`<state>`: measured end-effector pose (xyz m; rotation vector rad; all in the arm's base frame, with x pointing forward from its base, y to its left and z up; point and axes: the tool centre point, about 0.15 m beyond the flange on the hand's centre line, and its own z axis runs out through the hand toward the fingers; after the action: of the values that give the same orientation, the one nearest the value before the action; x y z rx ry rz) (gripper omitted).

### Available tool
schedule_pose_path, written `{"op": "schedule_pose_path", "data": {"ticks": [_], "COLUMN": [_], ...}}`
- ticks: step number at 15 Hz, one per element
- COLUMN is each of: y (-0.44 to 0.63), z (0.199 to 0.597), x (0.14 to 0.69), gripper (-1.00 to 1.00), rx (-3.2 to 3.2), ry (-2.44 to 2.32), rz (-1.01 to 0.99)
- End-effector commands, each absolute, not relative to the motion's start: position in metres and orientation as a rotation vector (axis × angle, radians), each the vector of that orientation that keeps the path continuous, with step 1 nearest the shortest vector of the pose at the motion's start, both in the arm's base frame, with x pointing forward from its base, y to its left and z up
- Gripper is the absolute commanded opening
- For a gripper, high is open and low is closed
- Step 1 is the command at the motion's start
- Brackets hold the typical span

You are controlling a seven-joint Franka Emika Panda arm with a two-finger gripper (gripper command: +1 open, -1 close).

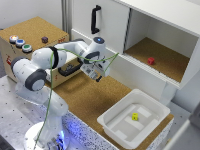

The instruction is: Go close the drawer

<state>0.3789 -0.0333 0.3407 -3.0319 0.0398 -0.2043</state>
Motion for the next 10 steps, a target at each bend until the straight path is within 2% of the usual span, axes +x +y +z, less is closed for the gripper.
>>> {"op": "schedule_pose_path", "data": {"ticks": [1, 6, 7, 10], "y": [0.011, 0.064, 0.069, 0.087], "z": [0.344, 0.336, 0.335, 0.329], "x": [0.369, 0.364, 0.363, 0.361], "gripper": [1.0, 1.0, -1.0, -1.0], "rx": [-3.042, -3.081, -3.097, -3.02], "ry": [-0.041, -0.336, -0.319, -0.311], "rz": [-0.175, -0.18, -0.219, -0.215]}}
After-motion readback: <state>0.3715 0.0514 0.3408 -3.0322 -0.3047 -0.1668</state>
